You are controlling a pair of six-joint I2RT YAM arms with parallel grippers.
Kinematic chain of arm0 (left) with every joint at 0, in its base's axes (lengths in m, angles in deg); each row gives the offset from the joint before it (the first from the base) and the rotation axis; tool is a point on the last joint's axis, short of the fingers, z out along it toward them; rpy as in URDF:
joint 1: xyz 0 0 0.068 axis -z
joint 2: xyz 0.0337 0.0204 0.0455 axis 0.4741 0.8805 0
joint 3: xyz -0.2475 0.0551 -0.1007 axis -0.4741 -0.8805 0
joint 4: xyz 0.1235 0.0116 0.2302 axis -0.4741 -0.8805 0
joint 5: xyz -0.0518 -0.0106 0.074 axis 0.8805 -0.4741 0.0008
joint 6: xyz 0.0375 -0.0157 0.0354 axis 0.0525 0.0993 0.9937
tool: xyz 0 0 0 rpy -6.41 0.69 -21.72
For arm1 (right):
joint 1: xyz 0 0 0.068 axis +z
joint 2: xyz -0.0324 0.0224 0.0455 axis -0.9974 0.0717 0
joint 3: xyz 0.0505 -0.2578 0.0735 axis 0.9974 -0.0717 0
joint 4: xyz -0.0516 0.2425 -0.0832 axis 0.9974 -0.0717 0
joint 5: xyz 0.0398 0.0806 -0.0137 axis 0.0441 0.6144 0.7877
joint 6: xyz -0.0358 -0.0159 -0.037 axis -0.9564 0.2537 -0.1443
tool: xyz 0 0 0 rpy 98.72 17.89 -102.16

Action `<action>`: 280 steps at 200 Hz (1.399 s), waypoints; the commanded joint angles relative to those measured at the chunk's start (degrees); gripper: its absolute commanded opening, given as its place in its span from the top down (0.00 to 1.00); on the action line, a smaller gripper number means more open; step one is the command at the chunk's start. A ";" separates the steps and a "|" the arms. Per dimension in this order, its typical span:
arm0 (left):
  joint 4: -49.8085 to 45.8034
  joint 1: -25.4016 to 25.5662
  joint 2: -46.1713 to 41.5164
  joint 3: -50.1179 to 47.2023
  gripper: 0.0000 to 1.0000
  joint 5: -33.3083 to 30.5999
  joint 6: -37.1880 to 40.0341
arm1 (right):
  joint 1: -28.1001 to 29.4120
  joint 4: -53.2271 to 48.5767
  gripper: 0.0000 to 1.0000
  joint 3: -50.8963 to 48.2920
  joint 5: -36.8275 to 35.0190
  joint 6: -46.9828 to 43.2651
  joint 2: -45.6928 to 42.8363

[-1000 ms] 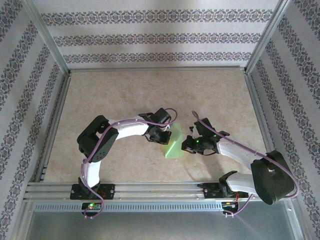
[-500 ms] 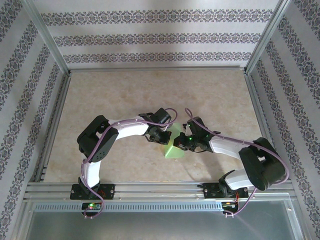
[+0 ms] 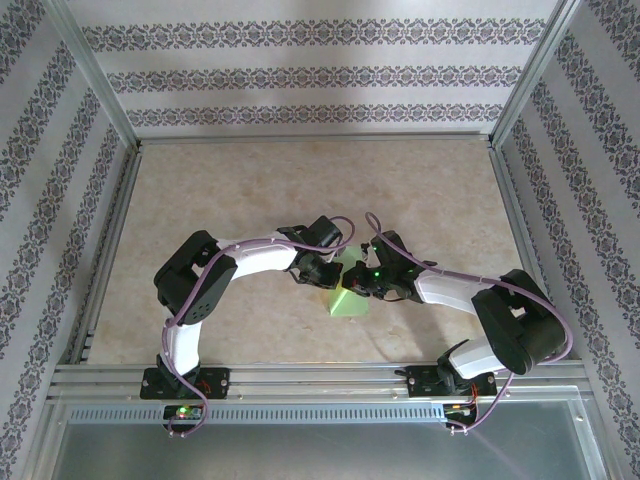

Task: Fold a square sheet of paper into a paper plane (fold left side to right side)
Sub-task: Fold the triangle a second time at the center of the table.

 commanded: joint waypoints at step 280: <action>-4.82 -1.36 -5.29 1.19 0.78 -5.50 -0.02 | 0.53 -5.92 1.00 -2.37 -5.52 -3.77 4.47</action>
